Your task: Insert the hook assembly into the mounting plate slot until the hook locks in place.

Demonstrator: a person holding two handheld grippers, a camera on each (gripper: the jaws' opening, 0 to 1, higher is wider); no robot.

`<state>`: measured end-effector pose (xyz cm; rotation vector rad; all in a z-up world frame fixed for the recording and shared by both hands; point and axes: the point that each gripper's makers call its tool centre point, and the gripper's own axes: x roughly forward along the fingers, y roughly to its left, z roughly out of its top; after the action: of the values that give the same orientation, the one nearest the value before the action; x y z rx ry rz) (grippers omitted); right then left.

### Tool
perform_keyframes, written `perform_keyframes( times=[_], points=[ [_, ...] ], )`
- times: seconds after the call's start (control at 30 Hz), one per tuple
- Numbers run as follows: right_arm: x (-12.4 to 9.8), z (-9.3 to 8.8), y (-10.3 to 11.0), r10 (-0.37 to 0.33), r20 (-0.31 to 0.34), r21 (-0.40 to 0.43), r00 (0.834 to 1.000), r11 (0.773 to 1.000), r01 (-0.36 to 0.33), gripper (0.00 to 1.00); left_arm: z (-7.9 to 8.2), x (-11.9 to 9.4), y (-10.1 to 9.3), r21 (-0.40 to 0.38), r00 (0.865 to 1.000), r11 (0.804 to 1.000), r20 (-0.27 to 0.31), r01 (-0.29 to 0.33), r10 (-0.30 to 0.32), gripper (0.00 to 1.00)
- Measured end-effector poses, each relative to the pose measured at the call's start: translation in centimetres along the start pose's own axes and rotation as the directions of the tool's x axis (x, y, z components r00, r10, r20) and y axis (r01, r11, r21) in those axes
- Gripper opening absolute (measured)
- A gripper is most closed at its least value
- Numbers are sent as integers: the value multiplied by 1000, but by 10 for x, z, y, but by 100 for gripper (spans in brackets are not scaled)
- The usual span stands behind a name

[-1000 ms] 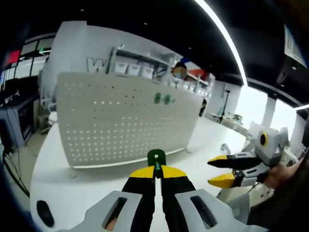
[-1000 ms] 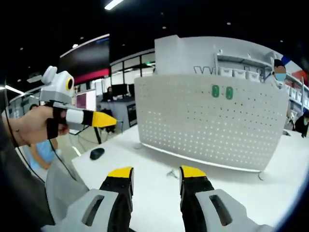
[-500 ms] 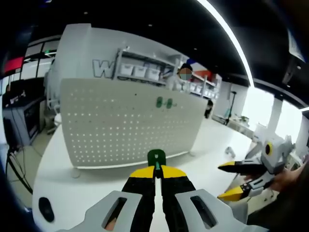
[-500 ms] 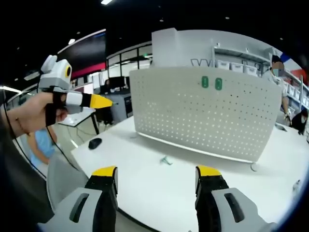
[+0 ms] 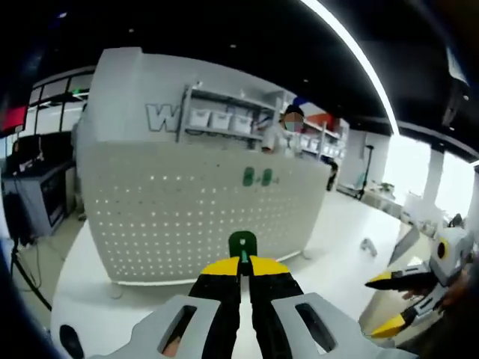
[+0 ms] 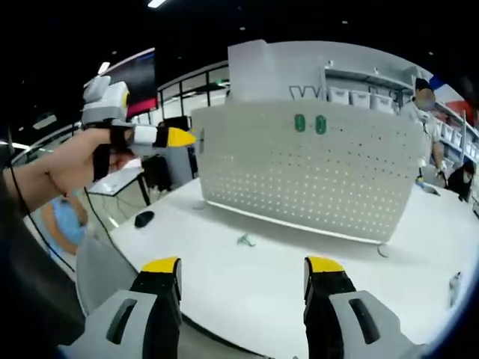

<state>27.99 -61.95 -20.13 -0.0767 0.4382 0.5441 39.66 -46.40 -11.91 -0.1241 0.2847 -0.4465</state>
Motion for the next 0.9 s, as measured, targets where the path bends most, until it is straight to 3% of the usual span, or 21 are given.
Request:
perform_keyframes(
  times=[0.23, 0.5, 0.9],
  points=[
    [-3, -4, -19, -6, -4, -10, 1000, 1000, 6, 66, 18, 27, 3, 13, 997, 997, 41, -70, 69, 2],
    [-4, -10, -31, 39, -10, -21, 999, 999, -40, 65, 36, 61, 8, 4, 984, 987, 87, -158, 157, 2],
    [-1, -12, -57, 67, -16, -24, 998, 997, -68, 64, 58, 111, 14, 7, 964, 972, 131, -236, 233, 2]
  ],
)
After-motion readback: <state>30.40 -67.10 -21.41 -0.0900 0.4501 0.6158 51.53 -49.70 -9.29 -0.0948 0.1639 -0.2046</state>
